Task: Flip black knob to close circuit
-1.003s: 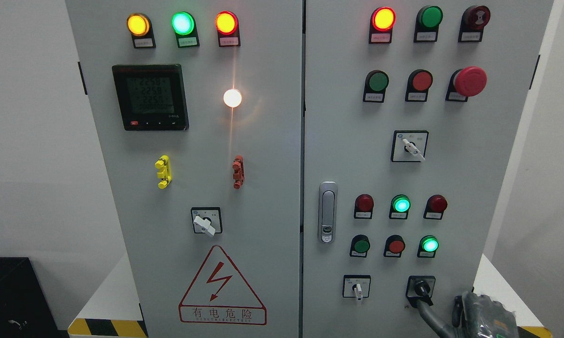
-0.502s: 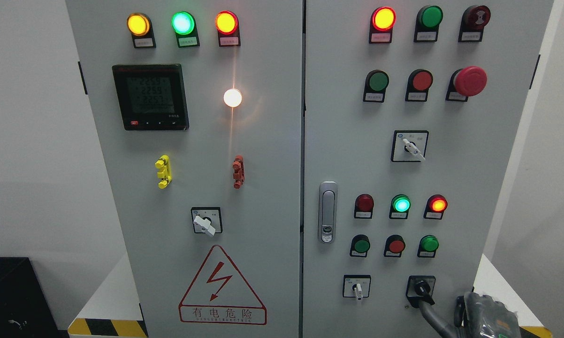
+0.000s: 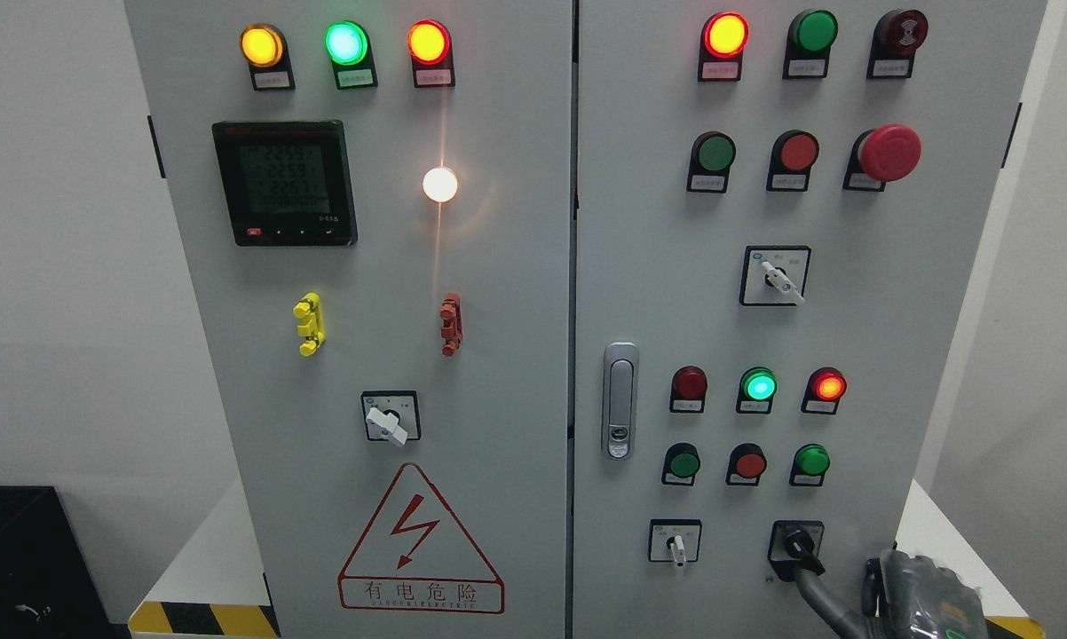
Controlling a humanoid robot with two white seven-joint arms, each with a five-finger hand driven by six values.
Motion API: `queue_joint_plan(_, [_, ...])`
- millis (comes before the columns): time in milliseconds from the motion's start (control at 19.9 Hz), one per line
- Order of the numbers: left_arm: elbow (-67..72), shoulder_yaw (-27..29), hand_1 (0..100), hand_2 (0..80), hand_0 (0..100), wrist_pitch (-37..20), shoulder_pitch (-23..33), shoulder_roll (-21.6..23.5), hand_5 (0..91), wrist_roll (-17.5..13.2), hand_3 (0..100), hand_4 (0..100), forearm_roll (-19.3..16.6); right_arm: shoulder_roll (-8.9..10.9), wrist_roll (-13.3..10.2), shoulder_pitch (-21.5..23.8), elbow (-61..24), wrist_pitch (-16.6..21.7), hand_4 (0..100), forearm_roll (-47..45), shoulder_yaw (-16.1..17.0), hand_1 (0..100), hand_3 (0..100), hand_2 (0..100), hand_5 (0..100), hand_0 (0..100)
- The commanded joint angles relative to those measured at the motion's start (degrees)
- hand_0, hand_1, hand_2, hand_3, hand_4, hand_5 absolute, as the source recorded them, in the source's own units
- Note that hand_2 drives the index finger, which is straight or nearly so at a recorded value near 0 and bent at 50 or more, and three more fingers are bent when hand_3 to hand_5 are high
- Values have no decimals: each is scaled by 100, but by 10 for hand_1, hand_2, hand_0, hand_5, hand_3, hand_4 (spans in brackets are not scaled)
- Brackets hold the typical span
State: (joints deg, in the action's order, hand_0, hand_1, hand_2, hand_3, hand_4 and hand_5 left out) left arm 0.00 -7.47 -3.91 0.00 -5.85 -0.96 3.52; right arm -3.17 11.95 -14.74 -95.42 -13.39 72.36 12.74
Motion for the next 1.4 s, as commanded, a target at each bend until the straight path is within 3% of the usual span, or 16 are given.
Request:
queue_joint_plan(0, [-132, 0, 556, 0, 120, -5, 123, 5, 0, 0, 0, 0, 0, 0, -18, -12, 6, 3, 863, -12, 18, 51, 1000, 866, 913, 0])
queue_joint_plan(652, [-132, 0, 556, 0, 120, -5, 123, 5, 0, 0, 0, 0, 0, 0, -35, 68, -29, 29, 866, -29, -78, 51, 1000, 866, 913, 0])
queue_joint_plan(1355, [-132, 0, 556, 0, 120, -5, 123, 5, 0, 0, 0, 0, 0, 9, -123, 191, -47, 38, 872, -29, -430, 53, 1000, 867, 913, 0])
